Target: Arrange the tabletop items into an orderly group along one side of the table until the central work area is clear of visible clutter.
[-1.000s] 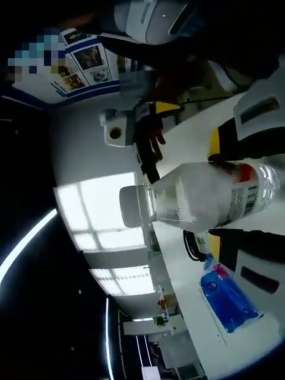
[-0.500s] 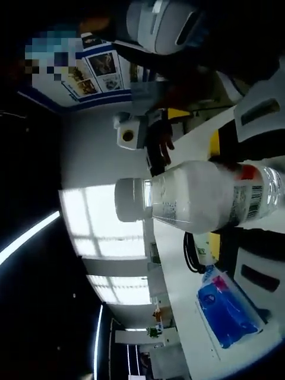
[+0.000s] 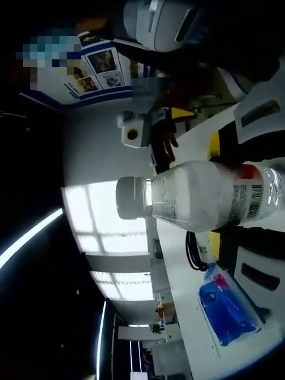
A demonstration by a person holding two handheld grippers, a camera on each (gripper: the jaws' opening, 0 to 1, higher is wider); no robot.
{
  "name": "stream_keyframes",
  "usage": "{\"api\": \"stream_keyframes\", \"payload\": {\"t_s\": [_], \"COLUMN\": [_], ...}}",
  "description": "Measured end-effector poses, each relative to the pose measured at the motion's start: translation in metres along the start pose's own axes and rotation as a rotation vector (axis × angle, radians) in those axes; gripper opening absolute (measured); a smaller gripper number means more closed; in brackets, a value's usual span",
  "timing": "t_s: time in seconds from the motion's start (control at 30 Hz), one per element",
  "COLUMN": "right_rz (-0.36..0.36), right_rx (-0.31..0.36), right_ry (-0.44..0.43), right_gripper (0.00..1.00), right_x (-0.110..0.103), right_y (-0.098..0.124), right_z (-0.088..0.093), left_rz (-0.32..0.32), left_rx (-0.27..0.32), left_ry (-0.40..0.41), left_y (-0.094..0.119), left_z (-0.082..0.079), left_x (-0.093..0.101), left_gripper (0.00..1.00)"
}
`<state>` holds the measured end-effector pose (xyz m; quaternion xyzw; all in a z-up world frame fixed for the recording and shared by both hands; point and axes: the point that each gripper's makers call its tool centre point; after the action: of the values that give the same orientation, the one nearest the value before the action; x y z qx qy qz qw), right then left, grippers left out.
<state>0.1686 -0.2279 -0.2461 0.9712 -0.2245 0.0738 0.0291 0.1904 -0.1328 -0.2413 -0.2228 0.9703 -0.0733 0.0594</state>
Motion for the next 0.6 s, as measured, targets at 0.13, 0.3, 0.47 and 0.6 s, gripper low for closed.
{"api": "stream_keyframes", "payload": {"t_s": [0.13,0.3,0.47,0.6], "right_rz": [0.005,0.003,0.001,-0.005], "right_rx": [-0.005,-0.007,0.001,0.006], "right_ry": [-0.003,-0.004,0.0,0.002], "right_gripper": [0.98,0.98,0.98,0.98], "right_x": [0.0006,-0.0003,-0.0013,-0.0023], "right_y": [0.0008,0.001,0.0004,0.0], "right_z": [0.0016,0.0022,-0.0008,-0.0019], "left_rz": [-0.006,-0.001,-0.006,-0.016], "left_rx": [0.012,0.018,0.027,0.033], "left_ry": [0.006,0.015,0.007,0.009], "left_y": [0.0011,0.0022,0.0032,0.0048], "left_z": [-0.0005,-0.0013,-0.0024,-0.0029], "left_x": [-0.0009,0.0016,0.0031,0.0017], "left_gripper": [0.39,0.38,0.38,0.38]}}
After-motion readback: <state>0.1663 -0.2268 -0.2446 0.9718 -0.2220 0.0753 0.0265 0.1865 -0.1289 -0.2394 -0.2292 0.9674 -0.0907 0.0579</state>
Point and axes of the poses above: the point that each gripper's makers call its tool centre point, and the gripper's own axes: y roughly backward along the fingers, x roughly to its right, z roughly out of its underside, and after that the axes turned 13 degrees about x, right-handed
